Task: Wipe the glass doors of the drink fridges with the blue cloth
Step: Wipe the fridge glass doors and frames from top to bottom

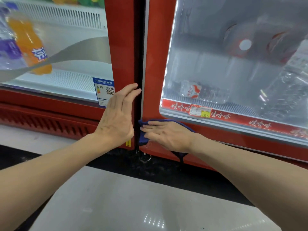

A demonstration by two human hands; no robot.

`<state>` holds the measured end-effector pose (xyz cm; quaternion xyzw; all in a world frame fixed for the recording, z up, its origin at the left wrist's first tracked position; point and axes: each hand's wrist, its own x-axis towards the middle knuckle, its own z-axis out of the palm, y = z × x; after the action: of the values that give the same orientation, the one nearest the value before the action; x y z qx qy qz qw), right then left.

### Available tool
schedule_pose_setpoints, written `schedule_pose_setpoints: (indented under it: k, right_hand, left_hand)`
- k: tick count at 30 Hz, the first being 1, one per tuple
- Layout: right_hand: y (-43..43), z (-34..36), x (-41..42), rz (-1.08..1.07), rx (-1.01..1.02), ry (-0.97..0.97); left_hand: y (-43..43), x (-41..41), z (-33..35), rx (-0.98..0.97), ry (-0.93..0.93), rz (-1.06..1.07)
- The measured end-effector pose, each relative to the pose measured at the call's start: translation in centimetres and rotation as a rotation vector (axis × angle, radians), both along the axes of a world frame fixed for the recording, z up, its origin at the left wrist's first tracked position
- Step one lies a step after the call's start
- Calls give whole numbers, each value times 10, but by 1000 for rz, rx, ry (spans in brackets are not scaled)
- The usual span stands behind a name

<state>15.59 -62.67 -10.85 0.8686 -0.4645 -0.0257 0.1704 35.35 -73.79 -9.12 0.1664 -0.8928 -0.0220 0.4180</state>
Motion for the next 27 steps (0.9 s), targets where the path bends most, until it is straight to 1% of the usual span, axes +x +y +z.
schedule_pose_setpoints:
  k: [2,4,6,8,10,11,13,15,21,23,25,27]
  right_hand:
    - [7,8,4,-36,22,-144]
    - [16,13,12,-110,46,-301]
    - [27,14,21,-239,94,-540]
    - [41,10,28,-365,143,-778]
    - [59,6,32,-439,177,-938]
    - [67,5,34,-466,200,-974]
    - [81,3,32,-519,237,-1000]
    - [92,3,28,-562,256,-1007]
    - [131,11,10,-594,246,-1053]
    - [143,12,6,-599,248,-1072]
    - [157,13,1,-639,229,-1084]
    - [171,13,-3,-690,219,-1054]
  left_hand:
    - [9,2,2,32,-6,-90]
    - [14,4,7,104,-22,-161]
    - [21,5,11,207,-53,-205]
    - [33,4,11,357,-96,-200]
    - [51,4,7,517,-208,-164]
    - [60,3,3,566,-289,-147]
    - [75,1,-2,601,-435,-120]
    - [85,-3,-1,571,-486,-114]
    - [107,-29,27,432,-431,-178]
    - [116,-38,43,325,-540,-181]
    - [130,-50,61,189,-741,-149]
    - [145,-63,78,73,-892,-123]
